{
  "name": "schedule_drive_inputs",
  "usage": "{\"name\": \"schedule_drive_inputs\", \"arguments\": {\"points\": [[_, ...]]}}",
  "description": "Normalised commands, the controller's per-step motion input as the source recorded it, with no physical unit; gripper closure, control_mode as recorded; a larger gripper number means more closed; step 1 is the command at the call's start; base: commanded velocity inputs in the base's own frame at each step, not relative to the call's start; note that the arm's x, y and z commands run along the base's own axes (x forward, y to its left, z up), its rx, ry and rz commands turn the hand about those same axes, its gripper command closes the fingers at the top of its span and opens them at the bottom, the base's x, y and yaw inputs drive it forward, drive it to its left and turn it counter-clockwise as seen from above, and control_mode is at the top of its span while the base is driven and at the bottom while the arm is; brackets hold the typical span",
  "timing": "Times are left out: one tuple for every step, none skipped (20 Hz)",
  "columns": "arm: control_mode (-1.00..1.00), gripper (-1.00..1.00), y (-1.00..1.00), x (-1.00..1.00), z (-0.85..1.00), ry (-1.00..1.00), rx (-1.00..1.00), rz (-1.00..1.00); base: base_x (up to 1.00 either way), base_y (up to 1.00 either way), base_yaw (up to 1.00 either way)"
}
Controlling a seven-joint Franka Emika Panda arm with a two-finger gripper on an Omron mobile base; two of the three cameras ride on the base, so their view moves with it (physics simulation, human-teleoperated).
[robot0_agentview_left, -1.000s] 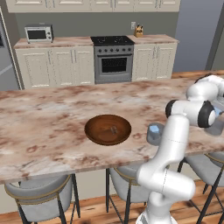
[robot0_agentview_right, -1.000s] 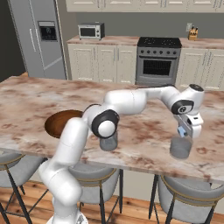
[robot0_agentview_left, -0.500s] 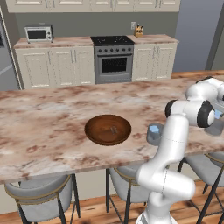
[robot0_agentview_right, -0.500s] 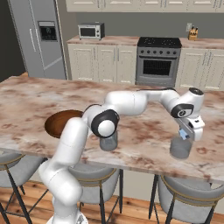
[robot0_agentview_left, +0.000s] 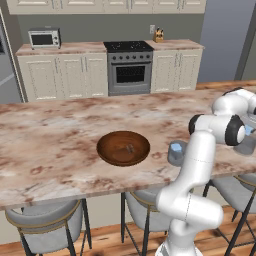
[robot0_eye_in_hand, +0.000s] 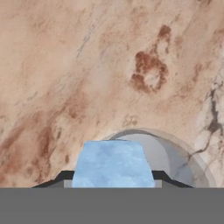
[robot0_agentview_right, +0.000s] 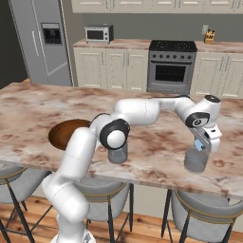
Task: There are four ice cubes in the ice bowl. Place two ice cubes in each glass of water.
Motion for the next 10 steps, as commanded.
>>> {"name": "schedule_drive_inputs", "arguments": {"points": [[-1.00,1.00,0.00,0.00,0.00,0.00,0.00,0.06,0.00,0.00,0.00],[-1.00,1.00,0.00,0.00,0.00,0.00,0.00,0.06,0.00,0.00,0.00],[-1.00,1.00,0.00,0.00,0.00,0.00,0.00,0.06,0.00,0.00,0.00],[-1.00,1.00,0.00,0.00,0.00,0.00,0.00,0.06,0.00,0.00,0.00],[-1.00,1.00,0.00,0.00,0.00,0.00,0.00,0.06,0.00,0.00,0.00],[-1.00,1.00,0.00,0.00,0.00,0.00,0.00,0.06,0.00,0.00,0.00],[-1.00,1.00,0.00,0.00,0.00,0.00,0.00,0.06,0.00,0.00,0.00],[-1.00,1.00,0.00,0.00,0.00,0.00,0.00,0.06,0.00,0.00,0.00],[-1.00,1.00,0.00,0.00,0.00,0.00,0.00,0.06,0.00,0.00,0.00],[-1.00,1.00,0.00,0.00,0.00,0.00,0.00,0.06,0.00,0.00,0.00]]}}
